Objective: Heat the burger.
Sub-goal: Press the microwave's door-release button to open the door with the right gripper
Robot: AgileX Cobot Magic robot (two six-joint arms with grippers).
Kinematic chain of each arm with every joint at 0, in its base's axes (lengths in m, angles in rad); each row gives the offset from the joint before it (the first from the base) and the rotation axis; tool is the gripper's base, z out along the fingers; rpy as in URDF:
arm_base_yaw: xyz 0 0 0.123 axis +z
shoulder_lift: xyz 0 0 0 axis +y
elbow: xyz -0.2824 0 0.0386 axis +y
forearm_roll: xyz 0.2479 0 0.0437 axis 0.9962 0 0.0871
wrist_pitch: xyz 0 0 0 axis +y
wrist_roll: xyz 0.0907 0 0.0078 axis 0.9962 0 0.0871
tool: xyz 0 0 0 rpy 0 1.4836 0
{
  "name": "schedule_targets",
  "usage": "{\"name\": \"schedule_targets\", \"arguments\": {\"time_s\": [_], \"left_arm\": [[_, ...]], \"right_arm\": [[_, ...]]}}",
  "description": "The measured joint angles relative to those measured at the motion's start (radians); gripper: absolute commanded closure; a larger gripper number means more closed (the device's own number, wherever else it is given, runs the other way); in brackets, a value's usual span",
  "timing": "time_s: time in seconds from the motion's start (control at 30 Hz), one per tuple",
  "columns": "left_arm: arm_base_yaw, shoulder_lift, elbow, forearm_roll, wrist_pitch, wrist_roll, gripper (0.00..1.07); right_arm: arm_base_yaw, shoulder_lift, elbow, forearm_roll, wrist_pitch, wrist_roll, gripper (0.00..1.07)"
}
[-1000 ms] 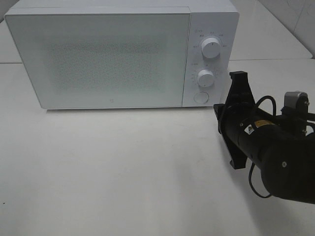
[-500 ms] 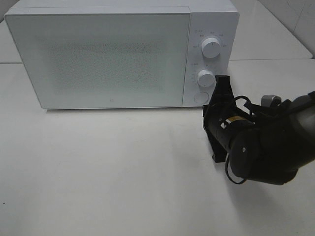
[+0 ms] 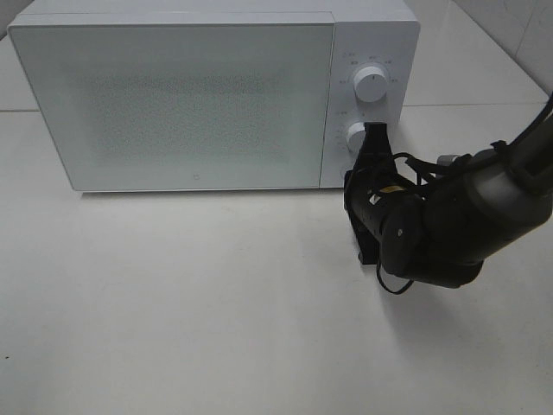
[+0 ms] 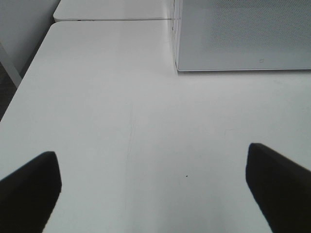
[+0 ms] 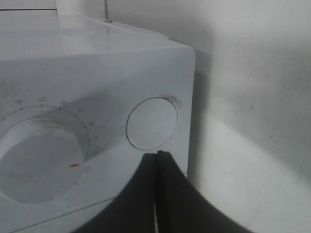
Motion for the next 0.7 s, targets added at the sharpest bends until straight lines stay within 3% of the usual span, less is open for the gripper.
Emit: {"name": "schedule_targets", "arguments": {"time_s": [0.7], "left_arm": [[0.0, 0.0, 0.0, 0.0, 0.0, 0.0, 0.09]], "right_arm": [[-0.048, 0.061, -0.064, -0.055, 0.022, 0.008, 1.07]]}}
